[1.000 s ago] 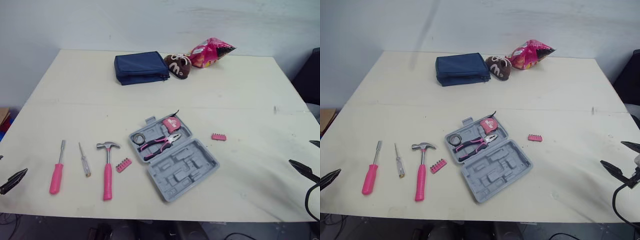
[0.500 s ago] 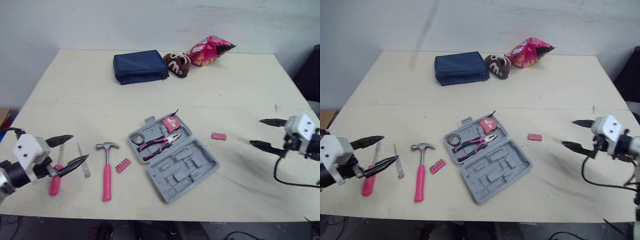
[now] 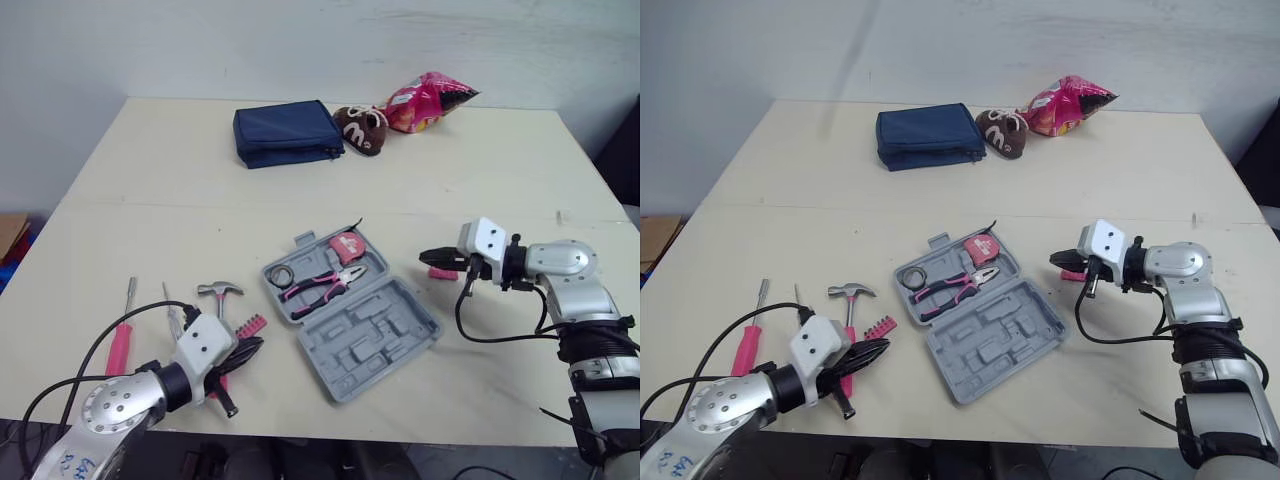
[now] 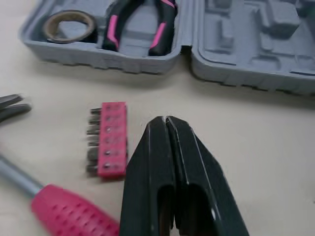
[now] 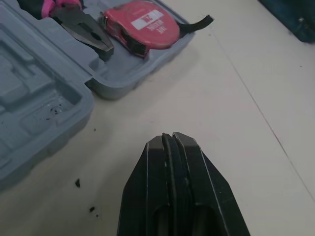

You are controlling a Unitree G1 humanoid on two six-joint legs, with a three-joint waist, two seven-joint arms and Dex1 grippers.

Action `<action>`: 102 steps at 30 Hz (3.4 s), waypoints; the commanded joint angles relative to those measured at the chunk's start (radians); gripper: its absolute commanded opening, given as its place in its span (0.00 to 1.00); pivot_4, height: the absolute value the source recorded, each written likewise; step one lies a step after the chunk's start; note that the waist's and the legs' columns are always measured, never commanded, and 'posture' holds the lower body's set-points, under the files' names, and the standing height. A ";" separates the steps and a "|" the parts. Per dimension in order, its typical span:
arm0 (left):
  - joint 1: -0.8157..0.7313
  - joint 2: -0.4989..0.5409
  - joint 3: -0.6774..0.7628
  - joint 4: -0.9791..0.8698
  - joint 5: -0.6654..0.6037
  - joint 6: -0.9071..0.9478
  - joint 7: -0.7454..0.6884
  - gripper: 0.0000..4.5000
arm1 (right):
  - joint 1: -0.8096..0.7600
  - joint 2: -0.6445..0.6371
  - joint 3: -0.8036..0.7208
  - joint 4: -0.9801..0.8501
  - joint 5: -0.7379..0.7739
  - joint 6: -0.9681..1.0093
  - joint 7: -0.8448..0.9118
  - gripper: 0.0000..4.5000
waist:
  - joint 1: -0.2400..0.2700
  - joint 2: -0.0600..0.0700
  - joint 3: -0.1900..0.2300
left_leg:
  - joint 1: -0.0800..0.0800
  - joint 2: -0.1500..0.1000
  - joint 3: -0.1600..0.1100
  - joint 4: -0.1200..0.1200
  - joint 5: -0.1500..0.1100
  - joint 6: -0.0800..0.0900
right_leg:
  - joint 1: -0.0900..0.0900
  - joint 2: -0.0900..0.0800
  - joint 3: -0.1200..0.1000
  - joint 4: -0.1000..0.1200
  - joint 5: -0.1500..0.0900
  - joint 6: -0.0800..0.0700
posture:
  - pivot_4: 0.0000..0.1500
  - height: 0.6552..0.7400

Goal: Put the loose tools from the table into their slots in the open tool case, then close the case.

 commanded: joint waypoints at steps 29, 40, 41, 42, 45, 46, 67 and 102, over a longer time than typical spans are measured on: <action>-0.315 -0.135 -0.237 0.179 0.105 0.084 0.026 0.00 | 0.075 0.030 0.076 -0.273 -0.030 0.121 0.017 0.03 | 0.018 0.000 0.000 | 0.000 0.000 0.000 0.000 0.001 0.000 | 0.000 0.000 0.000 0.000 0.000 0.000 | 1.00 1.00; -0.432 -0.126 -0.325 0.298 0.157 0.021 -0.093 0.00 | 0.274 -0.100 0.011 -0.557 0.072 0.275 0.082 0.03 | 0.045 0.000 0.000 | 0.000 -0.001 0.000 0.000 0.001 0.001 | 0.001 -0.001 -0.001 0.000 0.000 0.001 | 1.00 1.00; -0.446 -0.126 -0.334 0.312 0.164 0.013 -0.104 0.00 | 0.300 -0.112 -0.002 -0.589 0.086 0.293 0.084 0.03 | 0.047 0.000 0.000 | 0.000 -0.001 0.000 0.000 0.001 0.001 | 0.001 -0.002 -0.001 -0.001 0.000 0.001 | 1.00 1.00; -0.459 -0.127 -0.343 0.326 0.171 0.006 -0.115 0.00 | 0.325 -0.124 -0.014 -0.621 0.102 0.311 0.087 0.03 | 0.050 0.000 0.000 | 0.000 -0.002 -0.001 0.000 0.001 0.001 | 0.001 -0.002 -0.001 -0.001 0.001 0.001 | 1.00 1.00; -0.499 -0.130 -0.367 0.364 0.193 -0.014 -0.145 0.00 | 0.391 -0.137 -0.045 -0.708 0.157 0.367 0.084 0.03 | 0.054 0.000 0.000 | 0.000 -0.002 -0.001 0.000 0.001 0.002 | 0.001 -0.003 -0.001 -0.001 0.001 0.001 | 1.00 1.00; -0.514 -0.133 -0.374 0.375 0.198 -0.014 -0.156 0.00 | 0.411 -0.142 -0.054 -0.727 0.165 0.380 0.080 0.03 | 0.054 0.000 0.000 | 0.000 -0.002 -0.001 0.000 0.001 0.002 | 0.001 -0.003 -0.001 -0.001 0.001 0.001 | 1.00 1.00; -0.502 0.061 -0.177 0.301 0.151 -0.041 -0.330 0.00 | 0.628 -0.228 -0.389 -0.718 0.249 0.280 0.018 0.03 | 0.065 0.000 0.000 | -0.002 -0.001 -0.001 -0.003 0.000 0.000 | -0.002 -0.001 -0.001 -0.002 0.000 0.000 | 1.00 1.00; 0.064 0.250 0.935 1.149 -0.122 -0.491 -0.470 0.99 | 0.649 -0.245 -0.706 0.029 0.391 -0.248 0.198 1.00 | 0.000 -0.006 0.003 | 0.000 0.000 -0.001 -0.010 -0.013 -0.001 | -0.001 -0.005 -0.007 -0.008 -0.005 -0.005 | 1.00 1.00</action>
